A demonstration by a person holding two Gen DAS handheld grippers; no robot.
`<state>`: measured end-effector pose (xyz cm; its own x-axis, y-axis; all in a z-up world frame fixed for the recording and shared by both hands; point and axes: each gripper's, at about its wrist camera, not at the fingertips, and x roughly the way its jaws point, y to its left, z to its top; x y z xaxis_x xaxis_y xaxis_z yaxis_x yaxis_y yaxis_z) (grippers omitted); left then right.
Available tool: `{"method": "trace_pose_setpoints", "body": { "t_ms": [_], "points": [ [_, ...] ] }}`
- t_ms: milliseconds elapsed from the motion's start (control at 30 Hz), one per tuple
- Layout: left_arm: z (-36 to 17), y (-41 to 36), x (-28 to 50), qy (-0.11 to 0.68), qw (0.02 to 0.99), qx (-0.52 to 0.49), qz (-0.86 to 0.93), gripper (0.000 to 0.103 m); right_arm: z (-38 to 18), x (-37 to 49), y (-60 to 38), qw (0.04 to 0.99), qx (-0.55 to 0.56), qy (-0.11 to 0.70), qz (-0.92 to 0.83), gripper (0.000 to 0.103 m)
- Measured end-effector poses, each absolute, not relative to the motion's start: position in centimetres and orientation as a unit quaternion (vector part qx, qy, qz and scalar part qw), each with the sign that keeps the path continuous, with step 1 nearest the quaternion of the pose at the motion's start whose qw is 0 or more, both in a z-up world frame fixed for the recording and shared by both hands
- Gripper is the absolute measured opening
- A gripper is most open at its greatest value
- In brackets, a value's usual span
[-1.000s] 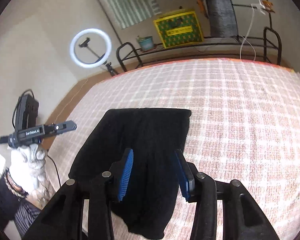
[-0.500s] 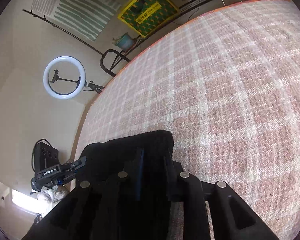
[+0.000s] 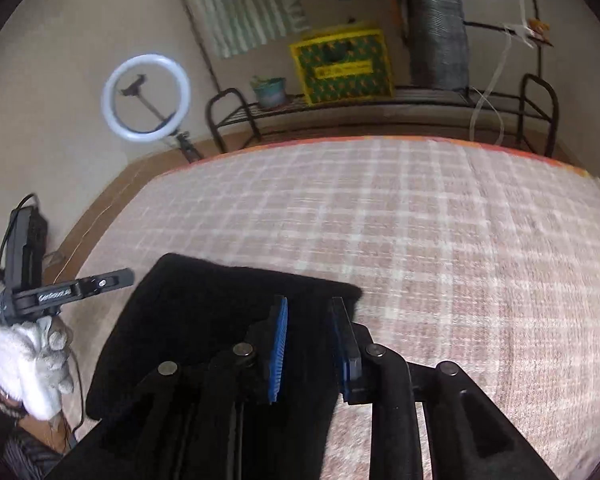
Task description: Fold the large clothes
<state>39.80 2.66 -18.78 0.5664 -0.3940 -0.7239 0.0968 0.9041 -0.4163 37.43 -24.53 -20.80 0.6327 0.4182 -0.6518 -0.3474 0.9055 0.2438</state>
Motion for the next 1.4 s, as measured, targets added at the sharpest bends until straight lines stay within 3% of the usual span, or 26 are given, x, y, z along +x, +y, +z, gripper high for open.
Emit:
{"method": "trace_pose_setpoints", "body": {
  "t_ms": [133, 267, 333, 567, 733, 833, 900, 1067, 1167, 1267, 1400],
  "points": [
    [-18.7, -0.8, 36.5, 0.453, 0.860, -0.133, -0.196, 0.016, -22.0, 34.3, -19.9, 0.882, -0.016, 0.388, 0.268, 0.021],
    [-22.2, -2.8, 33.9, 0.493, 0.843, -0.081, -0.197, 0.016, -26.4, 32.9, -17.8, 0.857, -0.044, 0.435, 0.272, 0.021],
    [-23.2, -2.6, 32.6, 0.471, 0.855, -0.077, -0.200, 0.016, -27.1, 31.8, -18.1, 0.864, -0.042, 0.423, 0.269, 0.021],
    [-21.3, -1.8, 30.2, 0.468, 0.856, -0.093, -0.200, 0.016, -24.0, 30.4, -19.6, 0.869, -0.016, 0.419, 0.261, 0.022],
    [-21.3, -2.0, 28.1, 0.463, 0.857, -0.089, -0.207, 0.016, -22.5, 28.3, -19.5, 0.873, 0.005, 0.406, 0.271, 0.032],
    [-22.4, -2.6, 27.3, 0.470, 0.856, -0.064, -0.207, 0.016, -24.0, 27.5, -18.4, 0.856, -0.010, 0.429, 0.286, 0.029],
    [-23.2, -2.9, 26.8, 0.476, 0.852, -0.052, -0.211, 0.016, -25.7, 26.7, -17.1, 0.847, -0.065, 0.452, 0.273, 0.020],
    [-22.9, -2.5, 25.5, 0.483, 0.846, -0.037, -0.222, 0.016, -28.3, 24.5, -17.2, 0.817, -0.110, 0.498, 0.269, 0.019],
    [-20.9, -1.0, 24.5, 0.464, 0.853, -0.060, -0.231, 0.016, -26.4, 23.2, -19.0, 0.823, -0.080, 0.478, 0.296, 0.020],
    [-18.6, 1.0, 24.3, 0.439, 0.864, -0.086, -0.229, 0.016, -23.7, 22.8, -21.7, 0.844, -0.019, 0.443, 0.302, 0.031],
    [-17.0, 1.2, 25.3, 0.423, 0.870, -0.095, -0.234, 0.026, -22.0, 23.1, -22.7, 0.857, 0.016, 0.415, 0.306, 0.031]
  ]
}}
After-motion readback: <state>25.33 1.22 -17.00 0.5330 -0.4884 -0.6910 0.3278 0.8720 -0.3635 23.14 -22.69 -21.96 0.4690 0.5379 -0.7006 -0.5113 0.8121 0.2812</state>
